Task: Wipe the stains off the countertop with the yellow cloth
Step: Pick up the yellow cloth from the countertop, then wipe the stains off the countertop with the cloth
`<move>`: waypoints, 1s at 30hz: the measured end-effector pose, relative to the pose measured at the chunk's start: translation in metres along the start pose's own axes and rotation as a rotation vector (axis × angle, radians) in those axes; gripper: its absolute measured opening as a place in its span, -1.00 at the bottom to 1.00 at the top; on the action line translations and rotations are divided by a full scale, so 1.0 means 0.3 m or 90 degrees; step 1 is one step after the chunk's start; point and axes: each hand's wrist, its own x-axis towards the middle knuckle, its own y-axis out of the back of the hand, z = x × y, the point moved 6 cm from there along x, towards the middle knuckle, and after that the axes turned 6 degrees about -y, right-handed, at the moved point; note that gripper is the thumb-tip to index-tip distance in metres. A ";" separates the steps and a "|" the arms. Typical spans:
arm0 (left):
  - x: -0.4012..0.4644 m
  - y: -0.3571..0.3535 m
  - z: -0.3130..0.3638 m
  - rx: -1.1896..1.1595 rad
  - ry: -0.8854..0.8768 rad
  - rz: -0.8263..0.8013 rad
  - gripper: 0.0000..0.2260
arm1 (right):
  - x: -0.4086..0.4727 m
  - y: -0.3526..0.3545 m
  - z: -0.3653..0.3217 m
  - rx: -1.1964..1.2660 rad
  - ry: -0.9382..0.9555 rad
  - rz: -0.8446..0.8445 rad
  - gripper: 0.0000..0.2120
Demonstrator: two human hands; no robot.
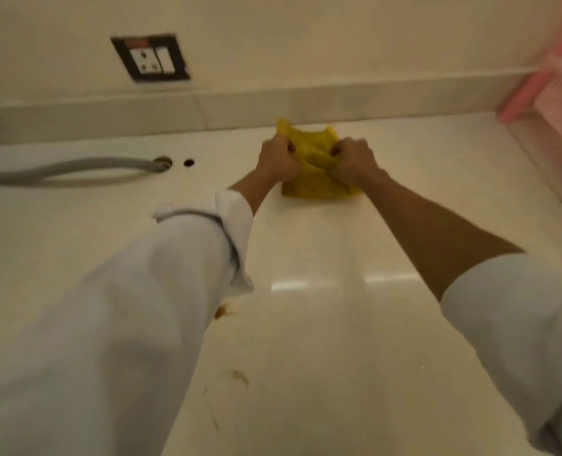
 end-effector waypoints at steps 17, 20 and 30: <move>-0.413 0.191 -0.116 -0.035 0.015 0.013 -0.58 | -0.469 0.026 -0.187 0.066 0.053 -0.046 -0.45; -0.486 0.210 -0.172 -0.054 0.032 0.017 -0.57 | -0.569 -0.013 -0.210 0.068 0.044 -0.083 -0.54; -0.782 0.165 -0.391 -0.018 0.057 -0.029 -0.66 | -0.845 -0.206 -0.194 0.068 -0.049 -0.144 -0.45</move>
